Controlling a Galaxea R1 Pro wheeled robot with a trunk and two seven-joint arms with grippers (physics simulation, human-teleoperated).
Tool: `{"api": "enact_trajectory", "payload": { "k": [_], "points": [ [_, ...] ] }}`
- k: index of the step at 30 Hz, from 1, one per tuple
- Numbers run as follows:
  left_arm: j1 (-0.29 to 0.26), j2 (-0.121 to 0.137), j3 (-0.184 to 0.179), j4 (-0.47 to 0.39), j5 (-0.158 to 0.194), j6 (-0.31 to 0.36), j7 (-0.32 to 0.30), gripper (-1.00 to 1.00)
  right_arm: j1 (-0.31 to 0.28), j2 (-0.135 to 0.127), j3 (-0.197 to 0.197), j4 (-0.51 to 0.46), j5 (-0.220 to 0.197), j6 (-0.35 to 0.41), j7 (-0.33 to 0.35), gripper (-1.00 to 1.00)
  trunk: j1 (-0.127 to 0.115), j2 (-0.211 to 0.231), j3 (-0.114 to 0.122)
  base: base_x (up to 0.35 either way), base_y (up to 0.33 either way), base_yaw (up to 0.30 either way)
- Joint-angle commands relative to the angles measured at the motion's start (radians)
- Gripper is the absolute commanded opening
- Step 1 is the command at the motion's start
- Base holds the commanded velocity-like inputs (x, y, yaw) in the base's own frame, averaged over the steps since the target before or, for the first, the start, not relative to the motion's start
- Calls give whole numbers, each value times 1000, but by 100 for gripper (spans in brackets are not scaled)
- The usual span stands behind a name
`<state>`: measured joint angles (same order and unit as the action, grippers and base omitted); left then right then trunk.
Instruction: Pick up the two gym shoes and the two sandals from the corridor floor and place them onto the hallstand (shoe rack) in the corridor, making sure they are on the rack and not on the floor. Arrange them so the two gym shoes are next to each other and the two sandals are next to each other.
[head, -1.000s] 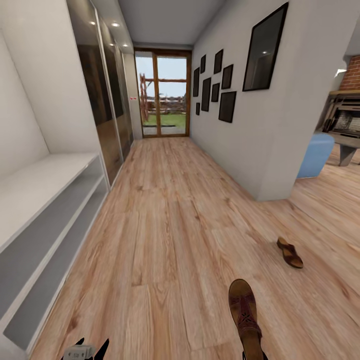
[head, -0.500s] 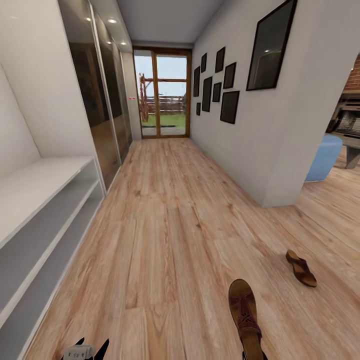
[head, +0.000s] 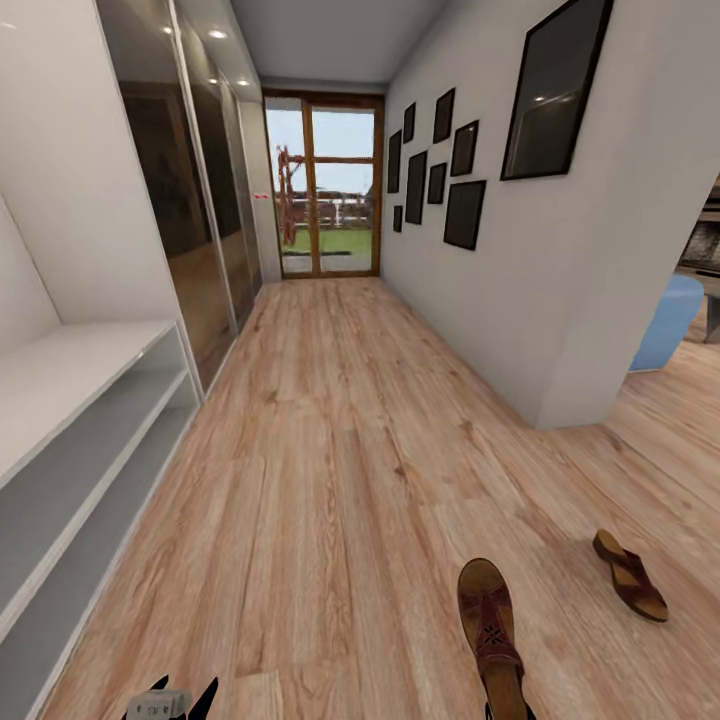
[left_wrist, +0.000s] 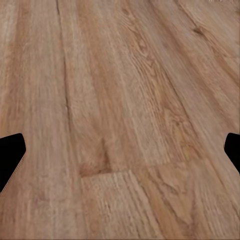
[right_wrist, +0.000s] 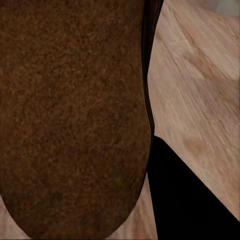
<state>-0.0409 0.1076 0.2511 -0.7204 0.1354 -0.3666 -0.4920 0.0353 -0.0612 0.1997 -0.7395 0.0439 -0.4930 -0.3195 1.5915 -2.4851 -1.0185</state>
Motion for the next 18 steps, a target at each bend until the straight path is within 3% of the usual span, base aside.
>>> {"api": "enact_trajectory", "payload": {
  "k": [1, 18],
  "points": [
    [-1, 0, 2, 1, 9, 2, -10, 100, 0, -1, 5, -1, 2, 1, -9, -100, 0, 0, -1, 340, 0, 0],
    [-1, 0, 2, 1, 9, 2, -10, 100, 0, 0, 6, -1, 2, 1, -9, -100, 0, 0, -1, 340, 15, 0]
  ]
}}
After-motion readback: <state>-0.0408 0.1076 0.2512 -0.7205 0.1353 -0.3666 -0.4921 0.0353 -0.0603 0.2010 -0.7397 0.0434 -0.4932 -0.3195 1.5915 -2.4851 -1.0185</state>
